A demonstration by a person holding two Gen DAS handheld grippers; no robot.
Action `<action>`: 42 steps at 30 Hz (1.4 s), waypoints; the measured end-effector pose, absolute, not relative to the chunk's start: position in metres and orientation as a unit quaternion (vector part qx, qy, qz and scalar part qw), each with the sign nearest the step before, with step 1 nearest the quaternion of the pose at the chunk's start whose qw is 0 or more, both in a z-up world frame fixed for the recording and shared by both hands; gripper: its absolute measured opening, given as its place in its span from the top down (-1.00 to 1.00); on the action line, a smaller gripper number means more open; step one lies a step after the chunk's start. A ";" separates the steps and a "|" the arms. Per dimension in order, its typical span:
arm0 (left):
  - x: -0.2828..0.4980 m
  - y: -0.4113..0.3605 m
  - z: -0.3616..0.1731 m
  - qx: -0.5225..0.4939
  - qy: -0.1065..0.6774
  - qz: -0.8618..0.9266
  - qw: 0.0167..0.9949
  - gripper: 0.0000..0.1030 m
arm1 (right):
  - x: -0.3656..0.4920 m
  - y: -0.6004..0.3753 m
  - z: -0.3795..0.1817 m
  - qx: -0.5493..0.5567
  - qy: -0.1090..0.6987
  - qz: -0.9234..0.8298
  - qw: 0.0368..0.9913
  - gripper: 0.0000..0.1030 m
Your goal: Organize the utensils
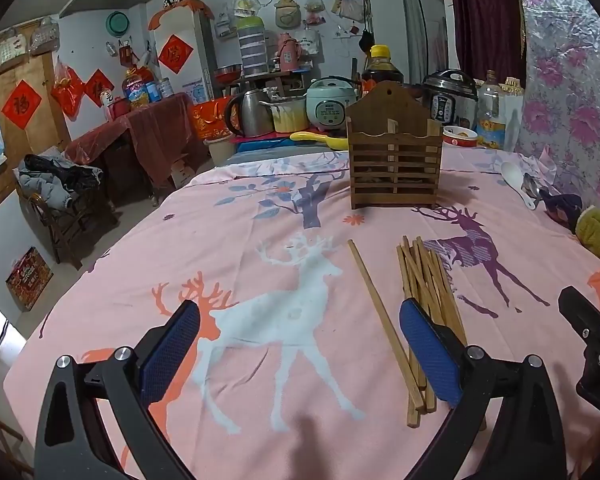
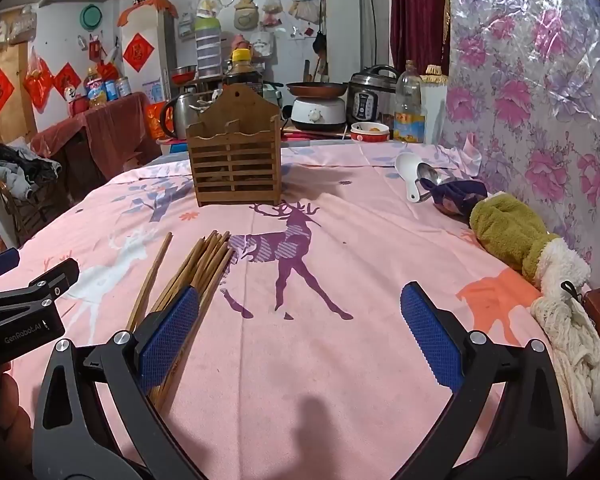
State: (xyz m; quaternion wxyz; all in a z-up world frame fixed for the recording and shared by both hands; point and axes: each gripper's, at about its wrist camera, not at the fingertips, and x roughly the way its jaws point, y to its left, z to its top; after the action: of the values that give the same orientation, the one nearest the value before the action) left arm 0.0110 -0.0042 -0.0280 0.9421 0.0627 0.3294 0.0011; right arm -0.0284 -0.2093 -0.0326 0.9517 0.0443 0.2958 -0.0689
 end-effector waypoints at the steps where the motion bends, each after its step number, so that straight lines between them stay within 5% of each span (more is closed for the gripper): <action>1: 0.011 -0.004 -0.028 0.062 0.329 0.001 0.942 -0.90 | -0.028 -0.210 -0.032 0.045 0.296 -0.069 0.952 -0.88; 42: 0.011 -0.001 -0.030 0.064 0.332 0.001 0.941 -0.90 | -0.031 -0.215 -0.029 0.044 0.296 -0.069 0.952 -0.88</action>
State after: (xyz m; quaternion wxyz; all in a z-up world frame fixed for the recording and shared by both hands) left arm 0.0111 -0.0008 -0.0300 0.9413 0.0639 0.3316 0.0008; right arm -0.0312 -0.2145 -0.0294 0.9518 0.0441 0.2956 -0.0687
